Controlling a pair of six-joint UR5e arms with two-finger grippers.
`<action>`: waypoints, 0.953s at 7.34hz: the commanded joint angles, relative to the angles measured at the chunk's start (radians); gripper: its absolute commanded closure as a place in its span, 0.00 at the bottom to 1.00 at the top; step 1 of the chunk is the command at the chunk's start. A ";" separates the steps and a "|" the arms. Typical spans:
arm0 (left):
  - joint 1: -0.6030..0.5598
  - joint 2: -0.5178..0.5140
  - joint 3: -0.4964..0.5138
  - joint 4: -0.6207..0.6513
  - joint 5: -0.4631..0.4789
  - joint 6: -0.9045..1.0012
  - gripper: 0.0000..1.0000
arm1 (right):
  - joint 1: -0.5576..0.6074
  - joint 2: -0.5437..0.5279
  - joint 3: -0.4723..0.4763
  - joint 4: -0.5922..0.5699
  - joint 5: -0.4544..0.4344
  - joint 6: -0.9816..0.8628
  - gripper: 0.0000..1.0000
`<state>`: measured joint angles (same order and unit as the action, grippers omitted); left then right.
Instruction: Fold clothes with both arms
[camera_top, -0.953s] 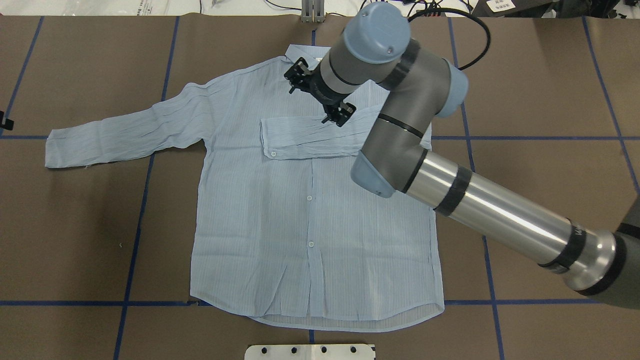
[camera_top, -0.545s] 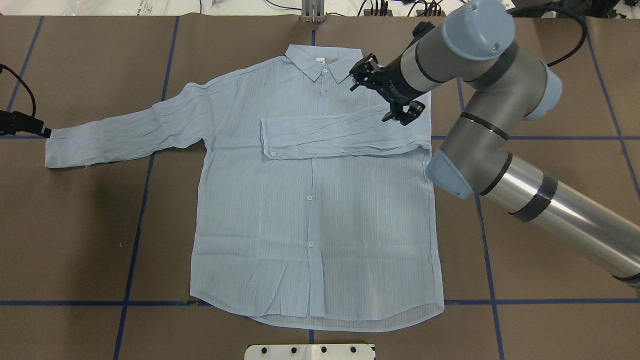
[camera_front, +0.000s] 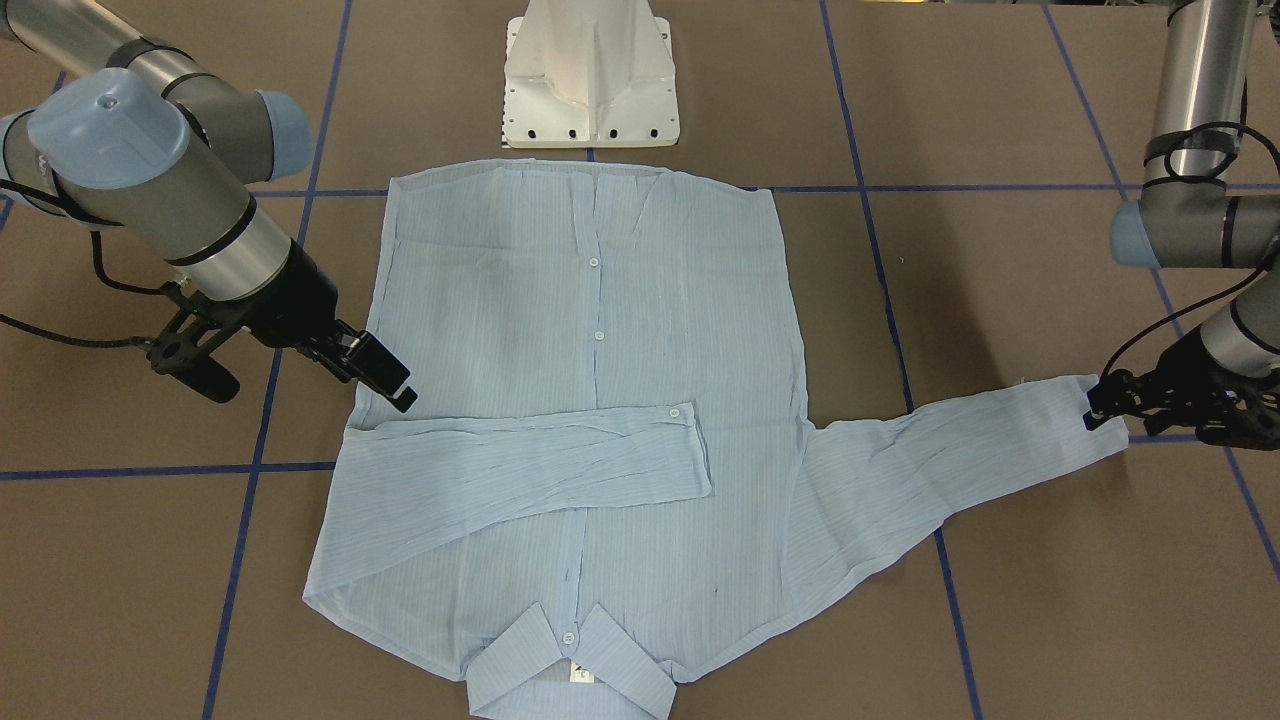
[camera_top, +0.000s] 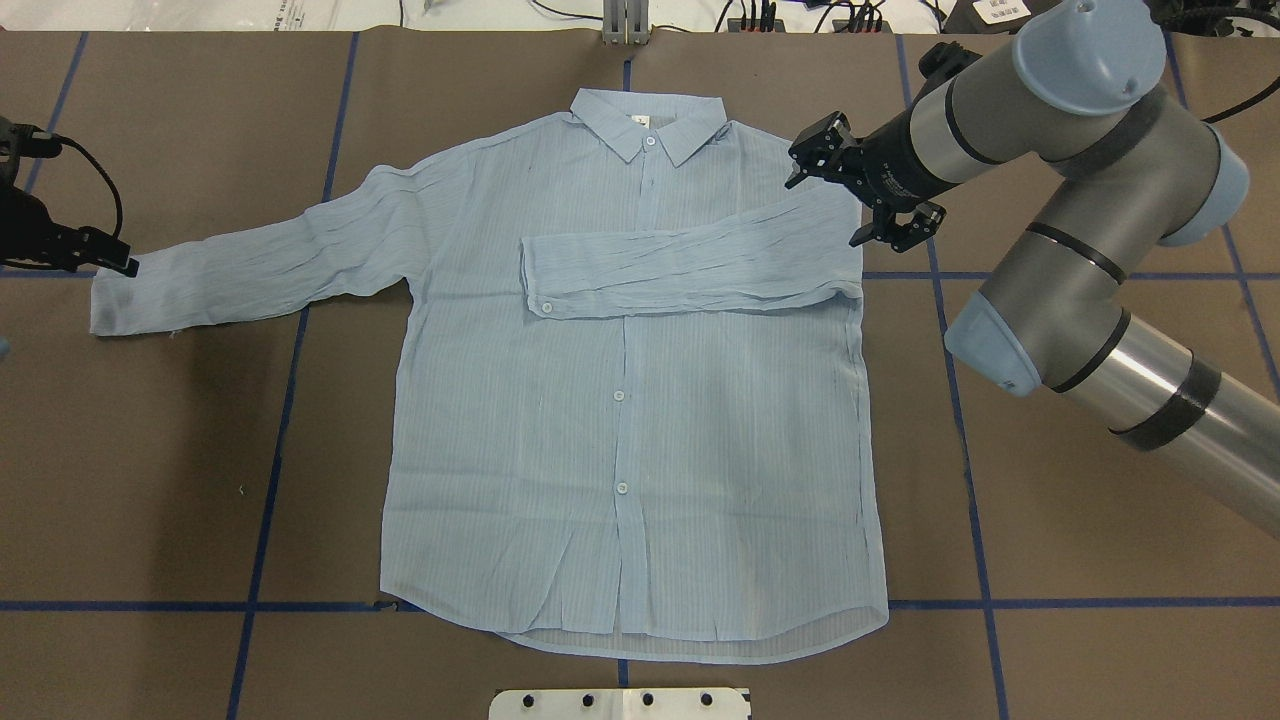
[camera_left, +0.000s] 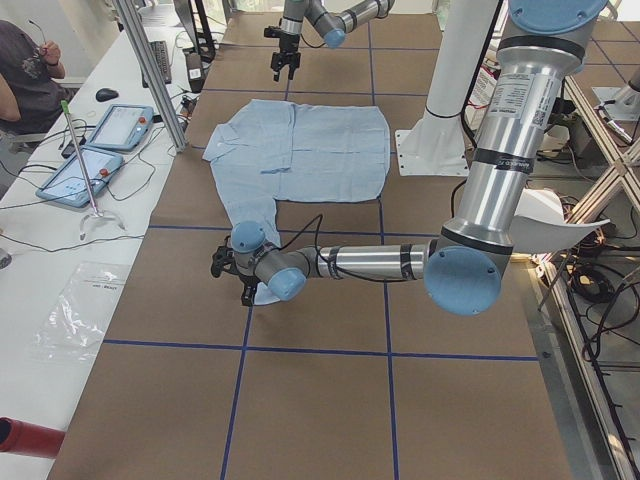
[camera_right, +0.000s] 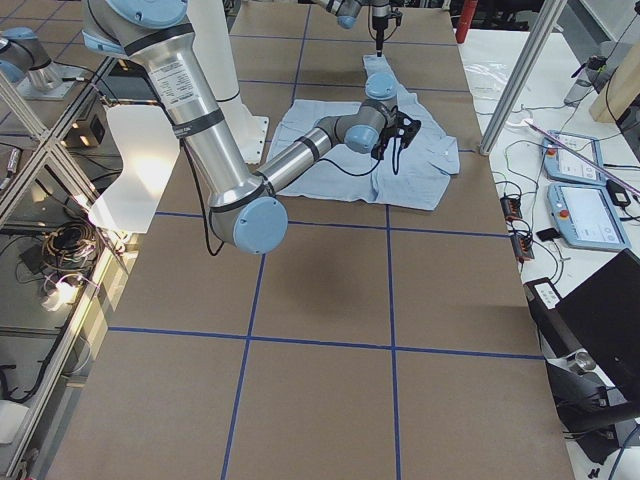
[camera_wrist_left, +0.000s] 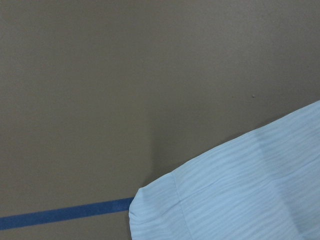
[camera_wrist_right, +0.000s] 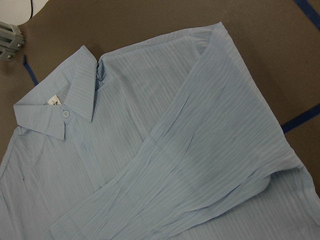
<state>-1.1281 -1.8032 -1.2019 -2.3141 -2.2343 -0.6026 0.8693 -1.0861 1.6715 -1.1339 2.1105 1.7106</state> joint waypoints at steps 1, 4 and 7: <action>0.004 -0.002 0.011 -0.001 0.021 -0.005 0.40 | 0.000 -0.008 0.002 0.000 -0.003 -0.002 0.03; 0.004 0.002 0.015 0.004 0.050 -0.003 0.59 | 0.002 -0.008 0.002 0.000 -0.004 -0.002 0.03; 0.005 -0.002 0.013 0.012 0.097 -0.006 1.00 | 0.008 -0.006 0.004 0.002 0.003 -0.002 0.03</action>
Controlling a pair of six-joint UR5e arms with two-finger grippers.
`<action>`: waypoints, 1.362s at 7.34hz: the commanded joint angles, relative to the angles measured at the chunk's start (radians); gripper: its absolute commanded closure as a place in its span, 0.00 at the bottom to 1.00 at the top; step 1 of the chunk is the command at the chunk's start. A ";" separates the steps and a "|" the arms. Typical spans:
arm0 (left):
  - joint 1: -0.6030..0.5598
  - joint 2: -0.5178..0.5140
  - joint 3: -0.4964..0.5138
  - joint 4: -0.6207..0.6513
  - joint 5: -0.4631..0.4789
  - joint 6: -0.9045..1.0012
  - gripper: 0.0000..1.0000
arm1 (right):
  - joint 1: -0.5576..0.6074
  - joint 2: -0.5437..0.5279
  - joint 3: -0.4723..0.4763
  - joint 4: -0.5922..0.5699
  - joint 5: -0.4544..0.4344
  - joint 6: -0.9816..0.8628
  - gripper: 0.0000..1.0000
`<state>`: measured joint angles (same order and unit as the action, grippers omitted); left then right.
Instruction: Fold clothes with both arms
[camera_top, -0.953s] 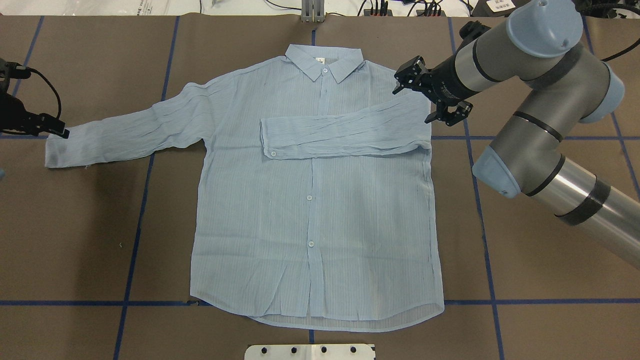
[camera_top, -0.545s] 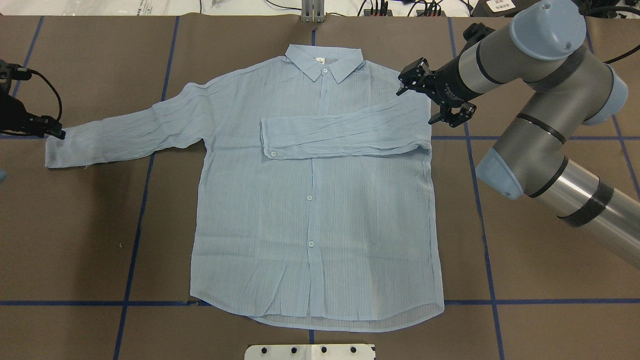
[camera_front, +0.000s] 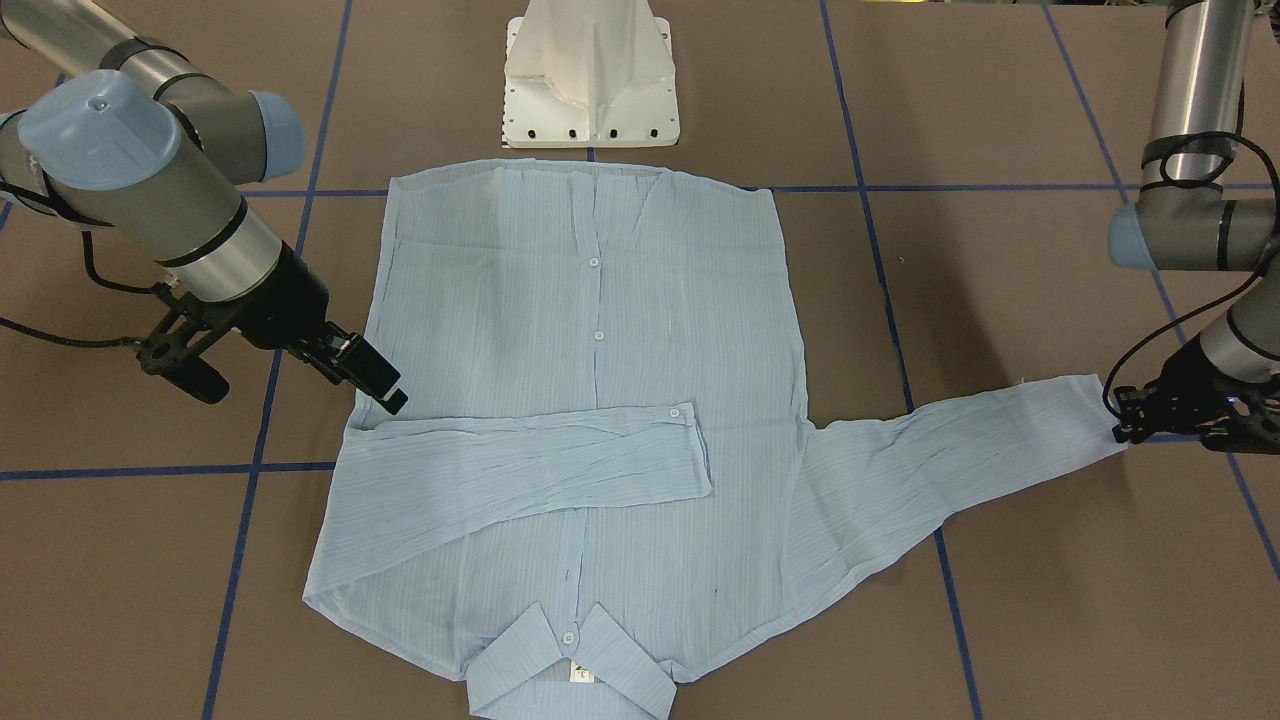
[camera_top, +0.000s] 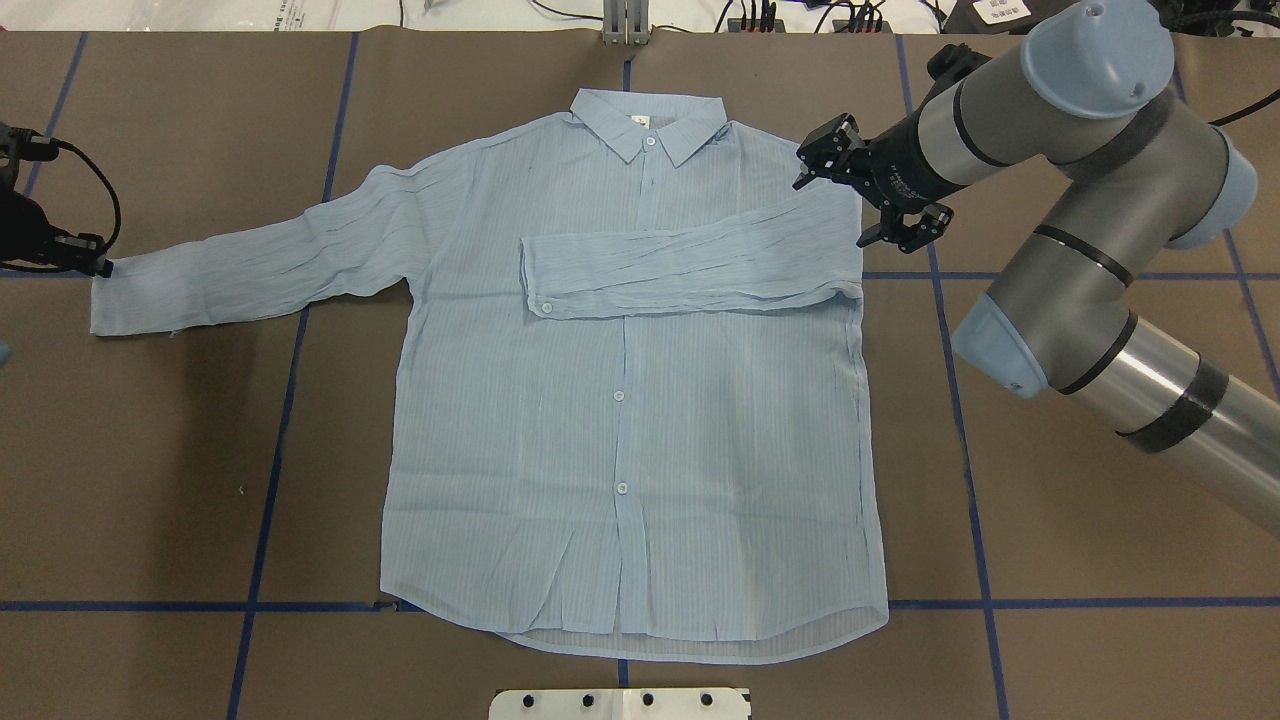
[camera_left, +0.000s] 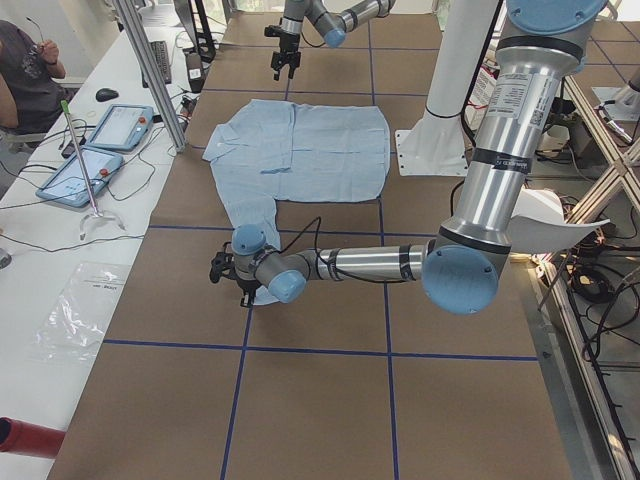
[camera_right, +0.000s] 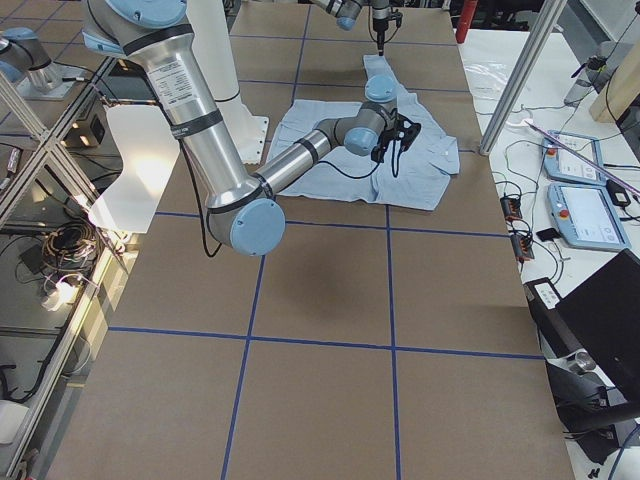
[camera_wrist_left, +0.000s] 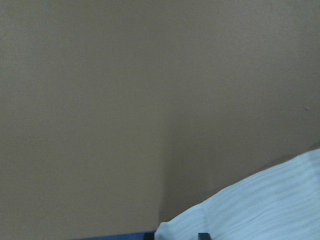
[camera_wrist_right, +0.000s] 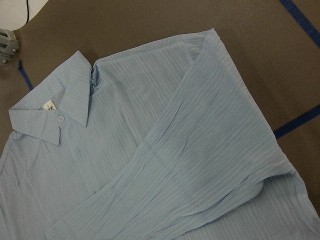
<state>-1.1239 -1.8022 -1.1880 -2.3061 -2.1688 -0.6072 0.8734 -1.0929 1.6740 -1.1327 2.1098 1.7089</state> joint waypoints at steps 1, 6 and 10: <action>0.001 -0.009 -0.002 0.007 0.041 -0.005 1.00 | 0.006 0.001 0.001 0.001 0.006 0.000 0.03; 0.000 -0.014 -0.007 0.024 0.046 -0.032 0.35 | 0.004 0.002 0.004 0.001 -0.002 0.000 0.02; 0.004 -0.014 -0.001 0.025 0.040 -0.039 0.39 | 0.006 -0.001 0.004 0.001 -0.002 0.000 0.02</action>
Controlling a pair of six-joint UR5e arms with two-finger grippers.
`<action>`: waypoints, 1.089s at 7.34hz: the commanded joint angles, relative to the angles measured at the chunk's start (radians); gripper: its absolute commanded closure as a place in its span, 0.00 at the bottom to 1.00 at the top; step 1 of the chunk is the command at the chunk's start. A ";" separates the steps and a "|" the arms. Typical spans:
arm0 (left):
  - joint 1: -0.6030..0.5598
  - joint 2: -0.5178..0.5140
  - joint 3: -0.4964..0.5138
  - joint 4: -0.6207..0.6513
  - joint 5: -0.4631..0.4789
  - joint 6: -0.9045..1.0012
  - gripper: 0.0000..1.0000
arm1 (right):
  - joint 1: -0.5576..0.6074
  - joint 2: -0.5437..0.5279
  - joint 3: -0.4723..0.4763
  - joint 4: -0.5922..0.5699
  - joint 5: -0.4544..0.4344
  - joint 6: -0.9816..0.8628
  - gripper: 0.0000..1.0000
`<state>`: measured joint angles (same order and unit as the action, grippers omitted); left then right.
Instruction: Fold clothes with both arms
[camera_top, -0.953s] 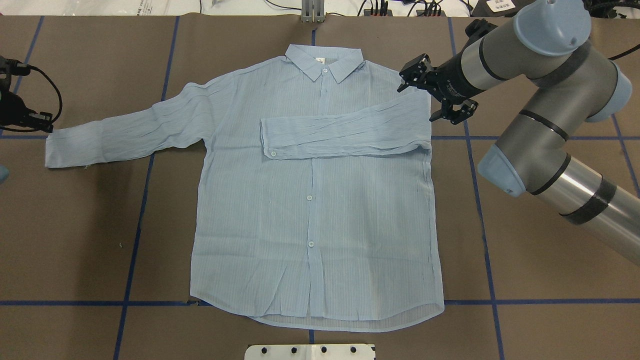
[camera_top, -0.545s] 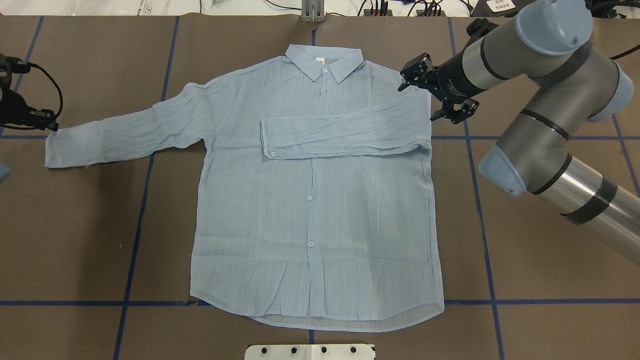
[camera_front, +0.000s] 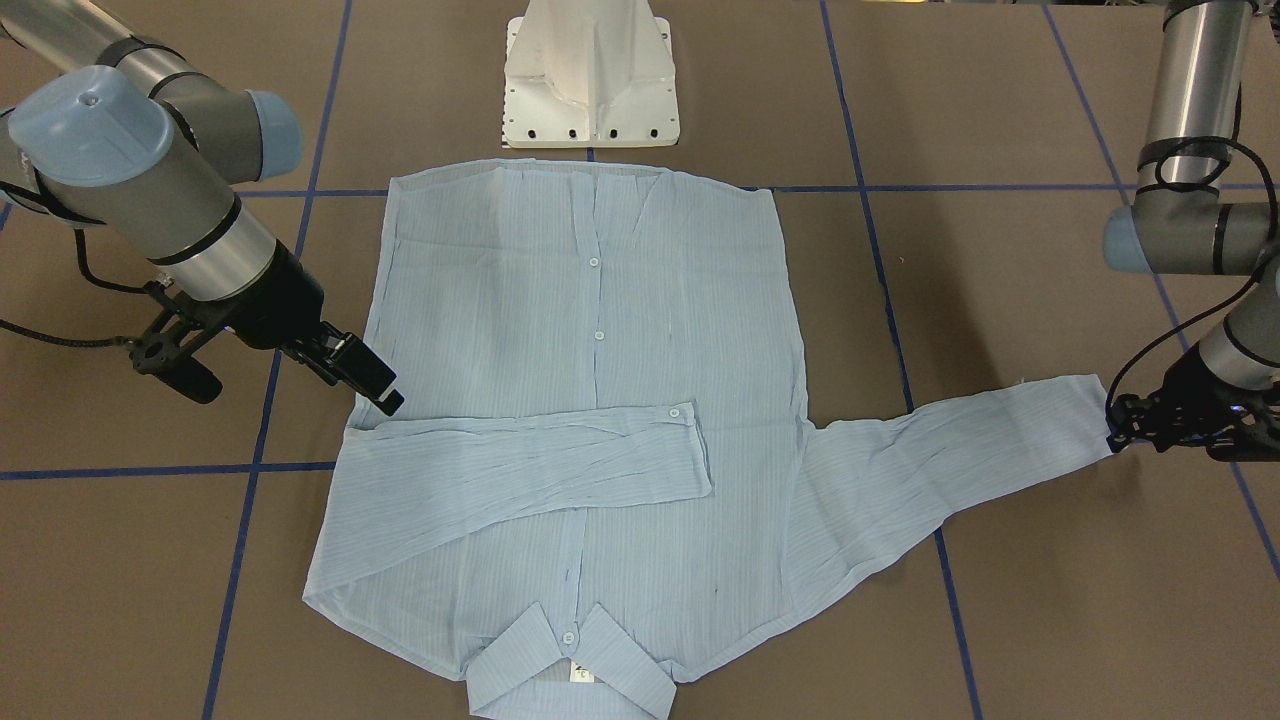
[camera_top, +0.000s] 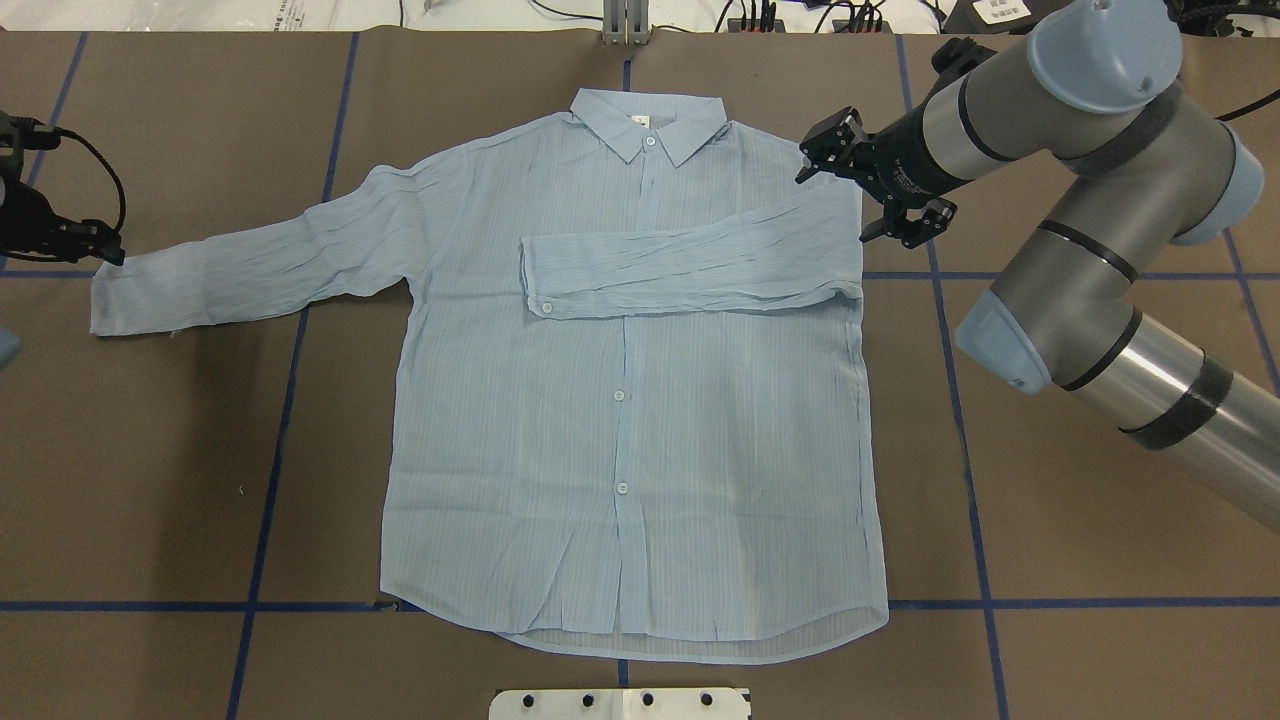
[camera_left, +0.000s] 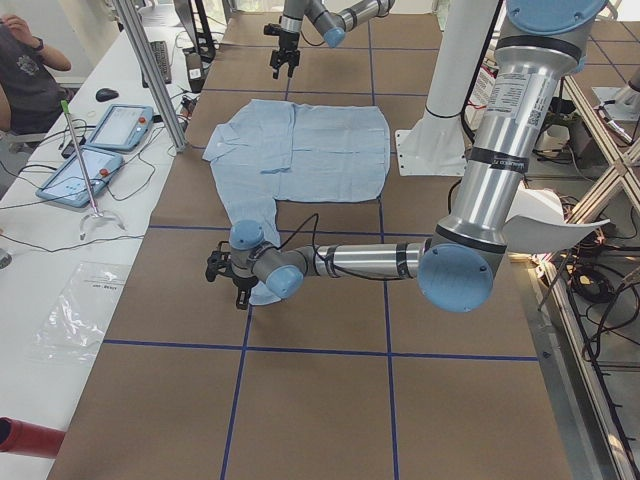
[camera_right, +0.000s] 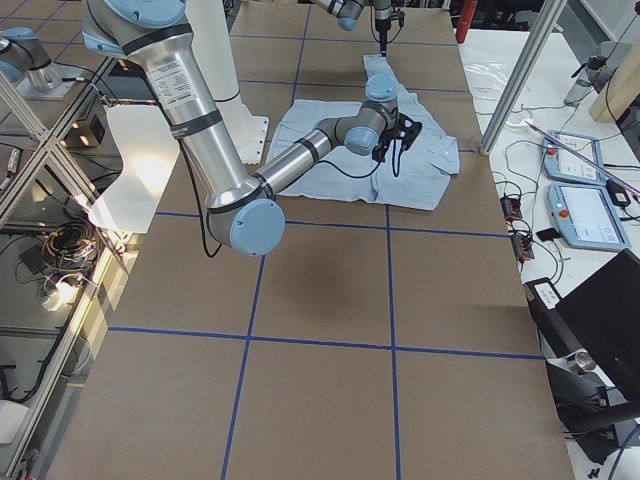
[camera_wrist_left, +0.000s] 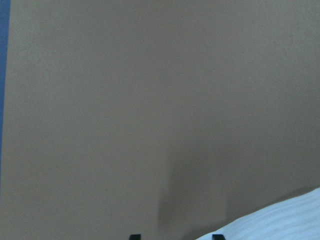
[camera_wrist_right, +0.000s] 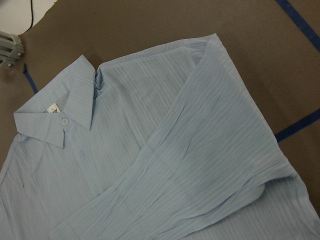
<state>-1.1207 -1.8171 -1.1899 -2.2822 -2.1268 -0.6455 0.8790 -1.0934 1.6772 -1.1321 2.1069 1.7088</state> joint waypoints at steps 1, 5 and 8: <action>0.002 0.001 0.000 0.001 -0.005 0.000 0.41 | 0.000 0.000 0.001 0.000 0.002 0.000 0.02; 0.005 0.008 -0.002 0.001 -0.007 0.000 0.43 | 0.000 -0.002 0.001 0.000 0.004 0.000 0.02; 0.009 0.010 -0.004 0.001 -0.007 0.000 0.47 | 0.002 -0.002 0.001 0.000 0.005 0.000 0.02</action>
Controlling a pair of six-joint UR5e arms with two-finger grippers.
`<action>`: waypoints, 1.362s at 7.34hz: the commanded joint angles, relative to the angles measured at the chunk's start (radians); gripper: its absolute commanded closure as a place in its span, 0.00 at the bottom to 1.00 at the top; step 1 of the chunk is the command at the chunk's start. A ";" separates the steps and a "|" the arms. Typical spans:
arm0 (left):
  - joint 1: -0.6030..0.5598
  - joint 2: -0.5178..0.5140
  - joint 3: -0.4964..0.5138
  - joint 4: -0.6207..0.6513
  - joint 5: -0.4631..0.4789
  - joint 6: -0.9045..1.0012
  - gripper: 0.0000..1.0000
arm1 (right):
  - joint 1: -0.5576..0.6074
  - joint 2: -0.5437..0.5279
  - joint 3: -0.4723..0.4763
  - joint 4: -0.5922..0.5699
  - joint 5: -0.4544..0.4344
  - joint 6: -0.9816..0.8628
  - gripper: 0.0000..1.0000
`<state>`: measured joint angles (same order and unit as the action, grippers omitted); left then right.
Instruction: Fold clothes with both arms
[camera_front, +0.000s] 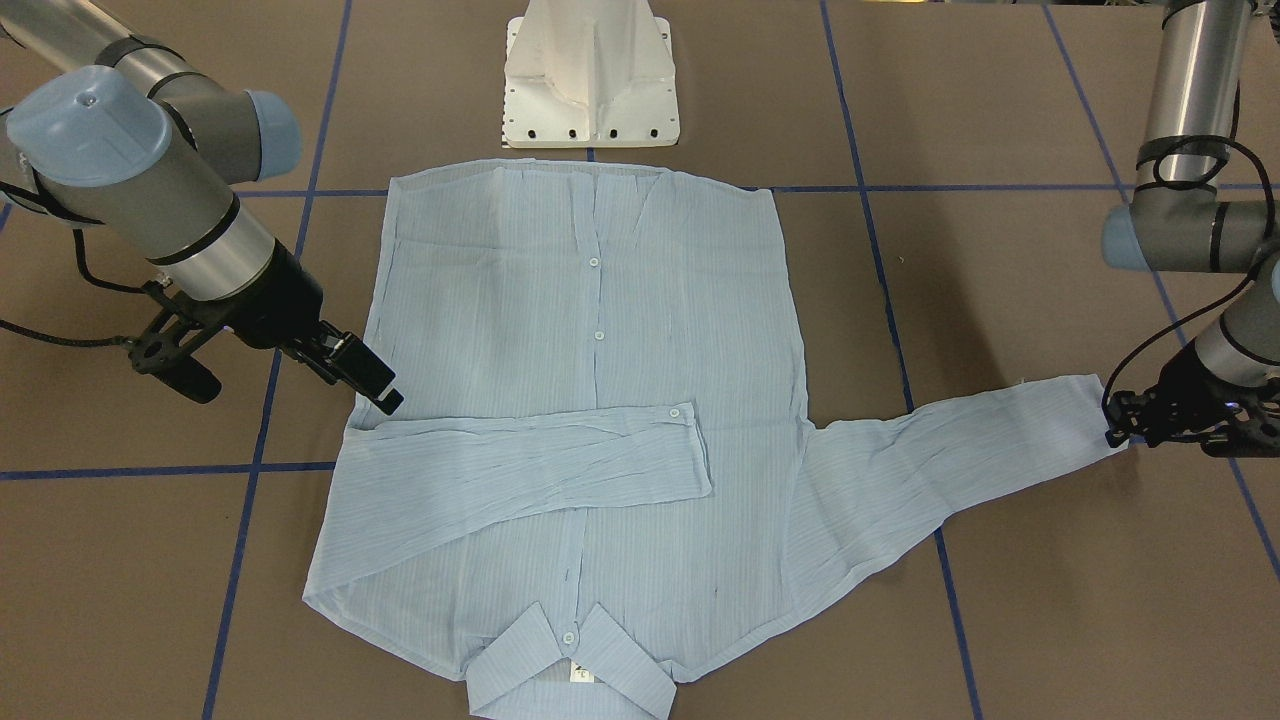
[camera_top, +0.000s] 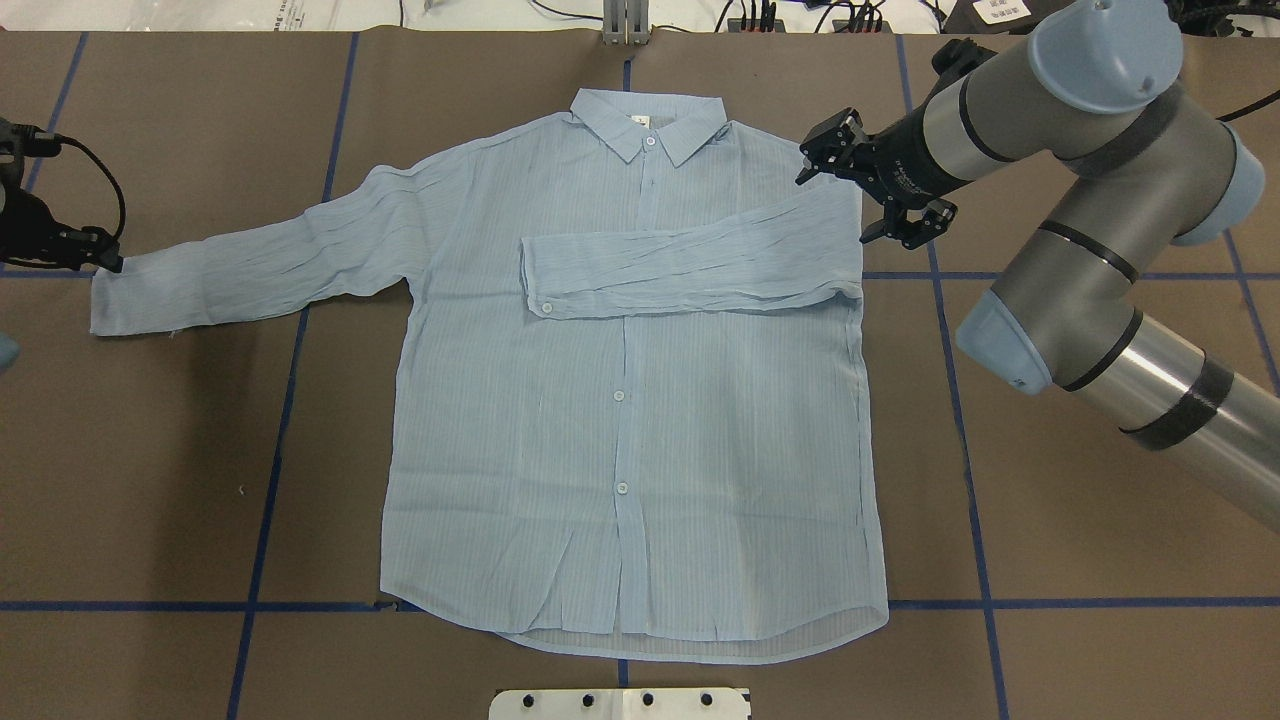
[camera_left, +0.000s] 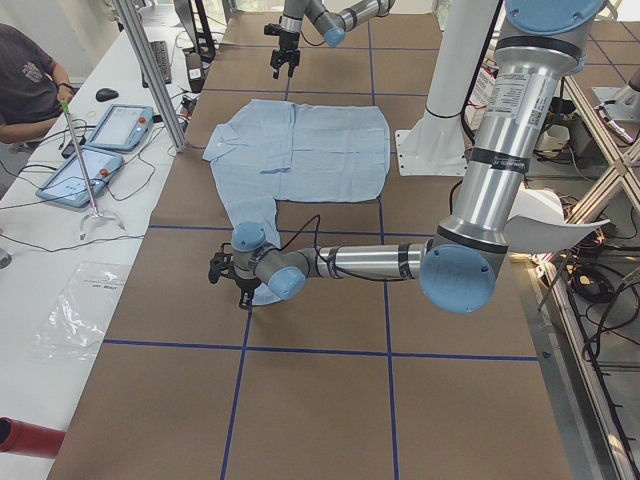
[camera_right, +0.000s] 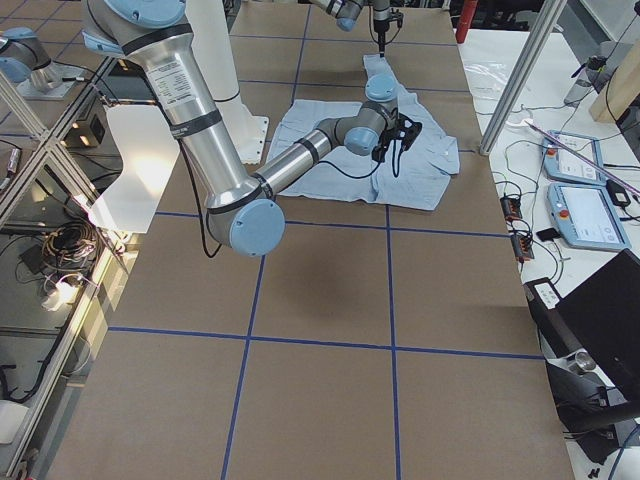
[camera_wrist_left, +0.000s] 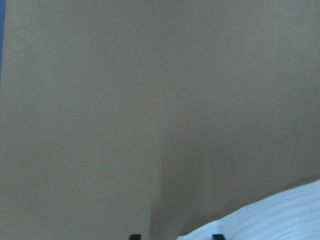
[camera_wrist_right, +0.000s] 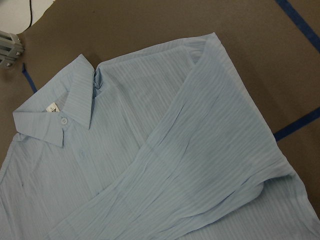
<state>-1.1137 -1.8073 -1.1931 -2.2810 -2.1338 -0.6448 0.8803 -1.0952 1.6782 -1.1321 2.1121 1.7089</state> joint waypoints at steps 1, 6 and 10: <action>0.006 0.000 0.000 0.000 0.000 -0.001 0.47 | 0.000 0.000 0.002 0.000 0.000 0.002 0.02; 0.014 0.000 -0.002 0.000 -0.002 0.000 1.00 | 0.000 0.001 0.003 0.000 0.000 0.002 0.02; 0.017 -0.015 -0.234 0.224 -0.083 -0.022 1.00 | 0.009 -0.009 0.000 0.000 0.005 -0.002 0.02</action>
<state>-1.0988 -1.8111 -1.3070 -2.1856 -2.1905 -0.6493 0.8832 -1.0991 1.6796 -1.1321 2.1140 1.7091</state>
